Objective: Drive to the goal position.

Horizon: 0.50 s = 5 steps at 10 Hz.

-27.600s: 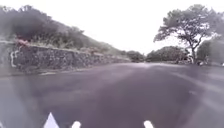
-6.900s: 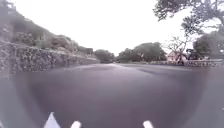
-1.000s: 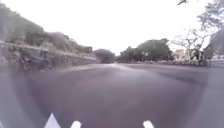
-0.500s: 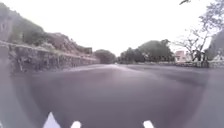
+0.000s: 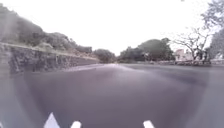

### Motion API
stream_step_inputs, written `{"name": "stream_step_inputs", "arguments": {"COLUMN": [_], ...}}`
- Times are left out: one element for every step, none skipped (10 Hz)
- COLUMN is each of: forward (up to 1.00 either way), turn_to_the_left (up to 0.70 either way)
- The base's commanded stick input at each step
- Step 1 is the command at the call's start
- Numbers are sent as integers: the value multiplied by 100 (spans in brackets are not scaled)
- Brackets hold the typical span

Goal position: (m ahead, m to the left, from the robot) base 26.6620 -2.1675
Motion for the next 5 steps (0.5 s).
{"name": "stream_step_inputs", "arguments": {"forward": [70,70,70,70,70], "turn_to_the_left": [0,0,0,0,0]}}
